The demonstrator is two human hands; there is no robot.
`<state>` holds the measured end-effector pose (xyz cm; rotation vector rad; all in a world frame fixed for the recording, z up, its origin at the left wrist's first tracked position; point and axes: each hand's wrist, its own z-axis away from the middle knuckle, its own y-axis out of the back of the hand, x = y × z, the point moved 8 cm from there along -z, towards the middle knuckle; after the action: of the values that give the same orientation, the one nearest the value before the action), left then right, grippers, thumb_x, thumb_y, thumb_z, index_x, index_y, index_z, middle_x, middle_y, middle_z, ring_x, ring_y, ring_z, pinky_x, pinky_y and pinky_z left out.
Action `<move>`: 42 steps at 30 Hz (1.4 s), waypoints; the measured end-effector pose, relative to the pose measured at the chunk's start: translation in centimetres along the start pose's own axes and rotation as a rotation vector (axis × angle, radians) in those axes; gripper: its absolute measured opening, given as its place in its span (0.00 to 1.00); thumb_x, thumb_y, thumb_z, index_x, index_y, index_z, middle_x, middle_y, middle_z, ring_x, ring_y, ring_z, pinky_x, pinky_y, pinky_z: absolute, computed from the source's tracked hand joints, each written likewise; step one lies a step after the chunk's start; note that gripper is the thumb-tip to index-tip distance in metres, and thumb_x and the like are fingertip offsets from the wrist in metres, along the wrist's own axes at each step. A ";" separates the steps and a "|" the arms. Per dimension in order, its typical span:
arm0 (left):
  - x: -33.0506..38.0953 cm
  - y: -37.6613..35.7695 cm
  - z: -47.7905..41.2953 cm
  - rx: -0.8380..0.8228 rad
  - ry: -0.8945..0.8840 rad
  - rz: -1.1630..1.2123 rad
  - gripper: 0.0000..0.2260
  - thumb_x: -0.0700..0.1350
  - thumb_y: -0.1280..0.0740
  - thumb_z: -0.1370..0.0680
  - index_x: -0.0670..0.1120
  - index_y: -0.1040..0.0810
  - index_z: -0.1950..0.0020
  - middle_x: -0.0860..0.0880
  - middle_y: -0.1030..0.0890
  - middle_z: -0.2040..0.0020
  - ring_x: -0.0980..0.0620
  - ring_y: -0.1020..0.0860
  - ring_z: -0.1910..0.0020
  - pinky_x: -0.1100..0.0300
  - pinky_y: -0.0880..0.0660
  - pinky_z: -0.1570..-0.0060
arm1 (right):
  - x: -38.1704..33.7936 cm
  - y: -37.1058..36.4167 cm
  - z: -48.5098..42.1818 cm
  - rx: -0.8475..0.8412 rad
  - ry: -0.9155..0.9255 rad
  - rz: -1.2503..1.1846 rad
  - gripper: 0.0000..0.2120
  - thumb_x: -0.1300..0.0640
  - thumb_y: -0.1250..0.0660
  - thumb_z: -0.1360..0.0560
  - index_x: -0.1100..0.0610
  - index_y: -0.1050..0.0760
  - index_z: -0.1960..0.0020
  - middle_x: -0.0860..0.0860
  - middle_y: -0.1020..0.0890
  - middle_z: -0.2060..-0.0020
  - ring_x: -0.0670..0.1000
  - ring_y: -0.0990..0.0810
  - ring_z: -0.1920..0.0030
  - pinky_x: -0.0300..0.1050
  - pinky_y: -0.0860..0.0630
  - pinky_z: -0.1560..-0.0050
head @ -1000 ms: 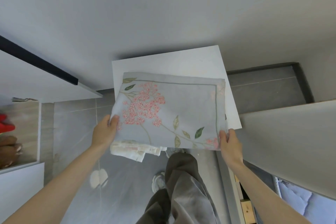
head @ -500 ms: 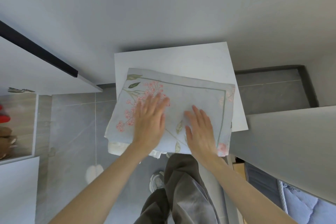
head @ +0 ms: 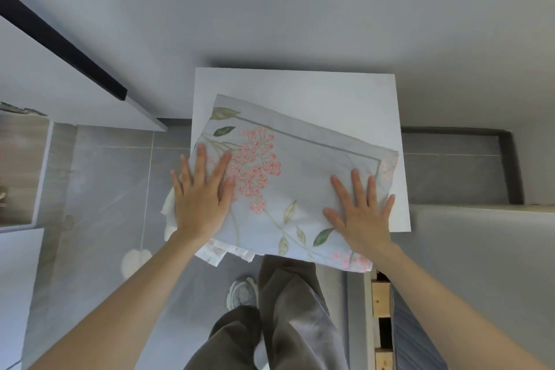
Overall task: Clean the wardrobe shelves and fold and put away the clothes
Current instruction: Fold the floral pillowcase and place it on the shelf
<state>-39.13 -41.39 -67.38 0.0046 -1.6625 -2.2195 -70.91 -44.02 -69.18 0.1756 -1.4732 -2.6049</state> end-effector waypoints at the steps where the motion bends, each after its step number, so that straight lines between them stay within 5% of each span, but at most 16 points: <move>1: 0.2 0.3 0.0 -0.001 0.005 0.029 0.24 0.62 0.56 0.19 0.62 0.52 0.22 0.48 0.57 0.20 0.35 0.56 0.23 0.37 0.56 0.27 | -0.5 1.2 0.1 0.049 -0.008 -0.008 0.31 0.36 0.50 0.22 0.42 0.53 0.22 0.53 0.52 0.22 0.61 0.53 0.22 0.70 0.62 0.30; 4: 1.3 2.1 1.0 0.043 0.019 0.194 0.23 0.50 0.44 0.17 0.53 0.42 0.22 0.46 0.48 0.21 0.40 0.53 0.22 0.38 0.56 0.26 | -1.9 5.2 0.1 0.221 -0.006 -0.153 0.17 0.54 0.38 0.22 0.51 0.29 0.34 0.52 0.28 0.36 0.57 0.30 0.35 0.65 0.47 0.27; 8: 2.9 5.3 5.4 0.315 0.060 0.448 0.17 0.44 0.34 0.22 0.47 0.26 0.33 0.46 0.25 0.36 0.45 0.30 0.35 0.46 0.33 0.33 | -3.3 8.6 -0.8 0.225 0.070 -0.457 0.16 0.58 0.38 0.22 0.53 0.28 0.35 0.51 0.27 0.36 0.54 0.30 0.37 0.53 0.30 0.37; 13: 3.4 3.0 11.6 0.335 0.397 0.768 0.09 0.49 0.31 0.24 0.48 0.26 0.46 0.51 0.25 0.56 0.53 0.27 0.55 0.67 0.30 0.57 | -5.4 10.9 -4.1 0.144 0.180 -0.510 0.18 0.57 0.37 0.21 0.55 0.31 0.32 0.52 0.29 0.34 0.52 0.34 0.33 0.39 0.37 0.40; 17: 4.7 -2.0 15.6 0.170 0.701 0.988 0.11 0.55 0.34 0.23 0.47 0.25 0.56 0.52 0.23 0.65 0.55 0.24 0.65 0.63 0.30 0.63 | -5.9 10.6 -7.8 0.027 0.161 -0.491 0.24 0.53 0.36 0.22 0.55 0.35 0.28 0.53 0.33 0.30 0.54 0.38 0.29 0.42 0.38 0.36; 20: 6.7 -5.8 17.1 -0.003 0.850 1.090 0.14 0.59 0.36 0.23 0.49 0.24 0.52 0.54 0.21 0.58 0.57 0.23 0.58 0.68 0.29 0.58 | -5.4 10.0 -10.0 -0.023 0.071 -0.333 0.29 0.46 0.35 0.25 0.52 0.37 0.27 0.52 0.34 0.30 0.56 0.37 0.30 0.55 0.38 0.33; 25: 10.5 -10.4 15.9 -0.163 0.949 1.517 0.13 0.62 0.35 0.25 0.54 0.25 0.50 0.58 0.22 0.51 0.56 0.23 0.46 0.59 0.27 0.42 | -5.3 9.8 -12.0 -0.030 0.074 -0.298 0.30 0.42 0.31 0.30 0.50 0.35 0.32 0.50 0.28 0.38 0.55 0.33 0.35 0.56 0.38 0.36; 31: 12.0 -11.3 14.9 0.005 1.084 1.805 0.20 0.58 0.32 0.25 0.51 0.26 0.37 0.54 0.20 0.42 0.52 0.23 0.41 0.55 0.27 0.38 | -6.1 9.8 -12.1 -0.116 0.117 -0.217 0.11 0.44 0.33 0.28 0.52 0.27 0.61 0.51 0.21 0.56 0.57 0.24 0.51 0.52 0.36 0.46; 35: 12.4 -9.9 15.0 0.076 1.066 1.882 0.19 0.53 0.32 0.24 0.50 0.27 0.35 0.54 0.20 0.40 0.52 0.23 0.39 0.53 0.28 0.36 | -5.7 10.9 -11.0 -0.100 0.154 -0.303 0.11 0.47 0.35 0.25 0.55 0.26 0.50 0.49 0.23 0.57 0.55 0.26 0.53 0.54 0.32 0.44; 42: 13.0 -1.7 14.9 0.190 0.852 1.887 0.14 0.46 0.33 0.22 0.55 0.27 0.37 0.56 0.20 0.40 0.54 0.23 0.38 0.51 0.30 0.33 | -3.6 18.2 -7.2 -0.008 0.159 -0.521 0.12 0.50 0.36 0.26 0.60 0.29 0.55 0.50 0.25 0.63 0.57 0.26 0.58 0.53 0.31 0.53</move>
<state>-55.02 -30.92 -61.60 -0.3454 -0.6118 -0.4284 -64.94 -58.73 -57.16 0.8500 -1.5204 -2.8877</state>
